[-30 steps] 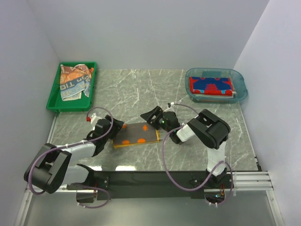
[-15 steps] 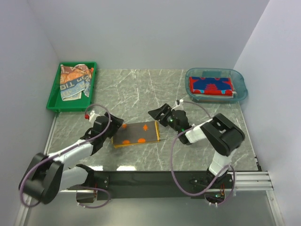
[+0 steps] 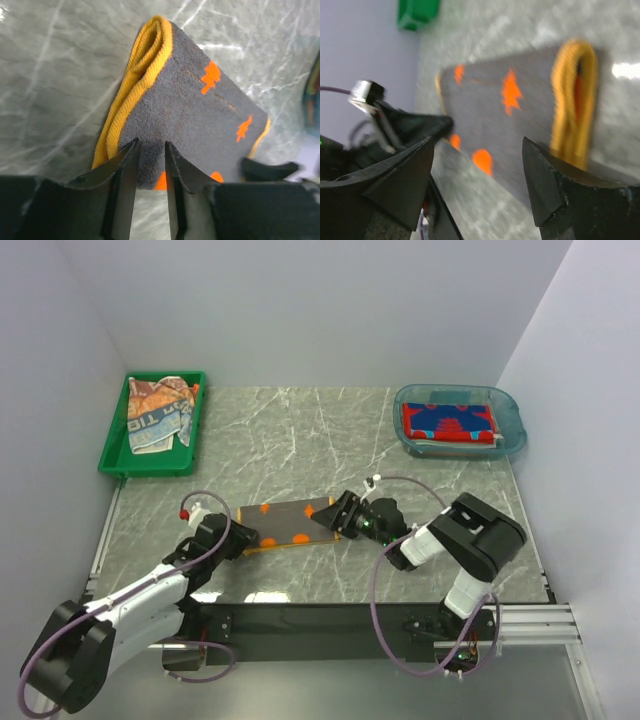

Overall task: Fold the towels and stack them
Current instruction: Fold the towel, then neatly place the folded towel into the bin

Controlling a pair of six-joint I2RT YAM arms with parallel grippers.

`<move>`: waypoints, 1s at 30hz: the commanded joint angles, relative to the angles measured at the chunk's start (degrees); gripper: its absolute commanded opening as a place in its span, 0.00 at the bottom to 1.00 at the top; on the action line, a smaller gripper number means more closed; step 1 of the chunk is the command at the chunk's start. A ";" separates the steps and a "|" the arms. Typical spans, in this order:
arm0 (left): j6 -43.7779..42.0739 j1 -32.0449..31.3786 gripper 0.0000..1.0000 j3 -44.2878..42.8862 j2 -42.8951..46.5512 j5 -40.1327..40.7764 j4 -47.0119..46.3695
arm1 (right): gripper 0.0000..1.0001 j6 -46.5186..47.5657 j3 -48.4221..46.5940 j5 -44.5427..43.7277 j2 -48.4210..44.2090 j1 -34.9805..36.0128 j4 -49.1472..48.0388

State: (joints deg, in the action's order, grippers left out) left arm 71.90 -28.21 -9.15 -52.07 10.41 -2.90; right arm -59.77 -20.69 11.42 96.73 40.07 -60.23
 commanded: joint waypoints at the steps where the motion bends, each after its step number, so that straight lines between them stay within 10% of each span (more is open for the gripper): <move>1: 3.59 -0.27 0.33 2.03 -2.06 -1.19 -0.71 | 0.76 -2.80 2.66 0.01 4.34 0.18 -8.85; 7: 4.83 -0.27 0.39 1.15 1.70 1.18 7.28 | 0.75 -1.24 7.94 -2.01 2.08 -1.22 -11.24; 16: -8.35 -6.49 0.89 -15.79 2.52 7.06 18.78 | 0.85 18.88 -3.12 -18.32 -24.99 -1.84 35.58; 22: -14.76 -18.89 0.83 -37.12 -17.59 12.69 27.31 | 1.00 23.03 -10.07 -29.25 -33.88 -6.40 62.47; 30: -20.83 -34.09 0.74 -60.80 -46.78 20.70 38.22 | 1.00 23.47 -7.97 -29.26 -41.70 -13.44 69.98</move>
State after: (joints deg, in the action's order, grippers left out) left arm 55.53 -59.00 -63.61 -94.15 26.76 28.38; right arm -38.06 -29.50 -15.51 57.98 27.81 4.03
